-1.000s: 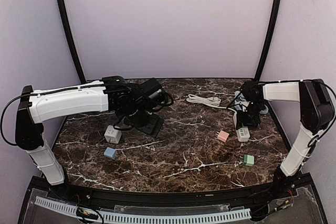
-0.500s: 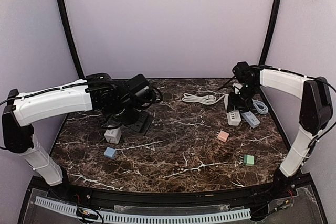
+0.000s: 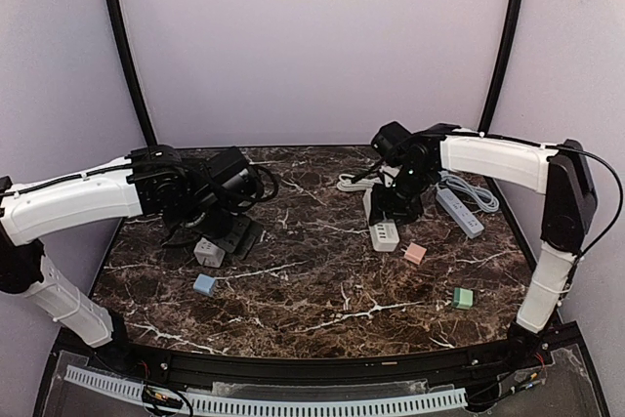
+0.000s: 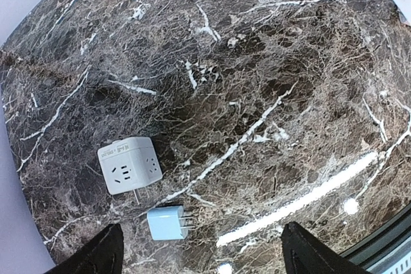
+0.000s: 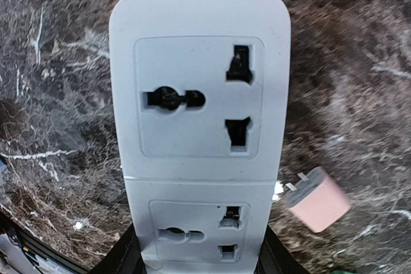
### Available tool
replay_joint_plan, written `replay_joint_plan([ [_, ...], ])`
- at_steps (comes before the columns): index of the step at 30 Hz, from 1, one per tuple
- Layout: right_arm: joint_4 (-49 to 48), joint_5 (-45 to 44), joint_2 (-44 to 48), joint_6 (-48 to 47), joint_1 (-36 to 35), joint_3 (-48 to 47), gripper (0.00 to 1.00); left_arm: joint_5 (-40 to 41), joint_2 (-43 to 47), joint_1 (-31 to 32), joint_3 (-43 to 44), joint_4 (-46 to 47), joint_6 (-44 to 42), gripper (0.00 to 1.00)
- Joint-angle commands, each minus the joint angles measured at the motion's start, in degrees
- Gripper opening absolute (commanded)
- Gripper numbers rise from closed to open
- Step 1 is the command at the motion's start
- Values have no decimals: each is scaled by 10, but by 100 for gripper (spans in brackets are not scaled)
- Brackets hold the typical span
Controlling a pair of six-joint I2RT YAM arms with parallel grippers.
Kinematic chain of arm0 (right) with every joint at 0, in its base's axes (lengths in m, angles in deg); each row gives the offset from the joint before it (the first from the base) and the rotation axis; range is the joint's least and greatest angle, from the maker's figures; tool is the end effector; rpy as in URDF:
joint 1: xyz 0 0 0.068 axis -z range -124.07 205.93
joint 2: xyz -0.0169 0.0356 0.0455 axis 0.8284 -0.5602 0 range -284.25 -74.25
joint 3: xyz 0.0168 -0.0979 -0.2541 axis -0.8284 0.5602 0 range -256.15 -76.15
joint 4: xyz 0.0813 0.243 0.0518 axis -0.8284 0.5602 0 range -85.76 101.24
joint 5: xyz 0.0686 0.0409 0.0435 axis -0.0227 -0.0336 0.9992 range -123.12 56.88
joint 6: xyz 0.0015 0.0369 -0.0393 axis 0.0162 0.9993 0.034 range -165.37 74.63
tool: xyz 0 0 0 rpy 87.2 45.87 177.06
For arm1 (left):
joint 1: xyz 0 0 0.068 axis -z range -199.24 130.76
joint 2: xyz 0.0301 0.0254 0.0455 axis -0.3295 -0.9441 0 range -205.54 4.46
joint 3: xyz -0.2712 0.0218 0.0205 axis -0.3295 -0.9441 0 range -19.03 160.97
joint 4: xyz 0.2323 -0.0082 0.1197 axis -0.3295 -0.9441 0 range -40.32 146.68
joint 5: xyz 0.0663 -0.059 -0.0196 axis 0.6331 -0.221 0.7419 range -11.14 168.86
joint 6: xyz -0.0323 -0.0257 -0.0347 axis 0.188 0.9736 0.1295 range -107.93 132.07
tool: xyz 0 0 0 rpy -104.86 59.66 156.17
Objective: Insert the plug
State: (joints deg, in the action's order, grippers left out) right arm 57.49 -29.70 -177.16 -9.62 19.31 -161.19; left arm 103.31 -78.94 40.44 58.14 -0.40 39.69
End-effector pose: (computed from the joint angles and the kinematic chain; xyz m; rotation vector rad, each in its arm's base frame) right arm 0.2925 0.2201 0.2491 -0.0364 2.8896 0.3530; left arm 0.1579 -0.2407 0.3138 0.5709 2.4553 -0.0177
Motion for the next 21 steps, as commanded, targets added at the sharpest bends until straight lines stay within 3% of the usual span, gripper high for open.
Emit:
replay_joint_plan([
  [1,-13,18,-25,68,-69,-17,17,-2,38,-10,-27,-17,-17,87],
  [11,-33,19,-94,147,-203,-27,17,-30,93,-48,-74,-11,-45,87],
  [21,-34,10,-124,204,-239,12,19,-27,124,-66,-116,4,-25,88],
])
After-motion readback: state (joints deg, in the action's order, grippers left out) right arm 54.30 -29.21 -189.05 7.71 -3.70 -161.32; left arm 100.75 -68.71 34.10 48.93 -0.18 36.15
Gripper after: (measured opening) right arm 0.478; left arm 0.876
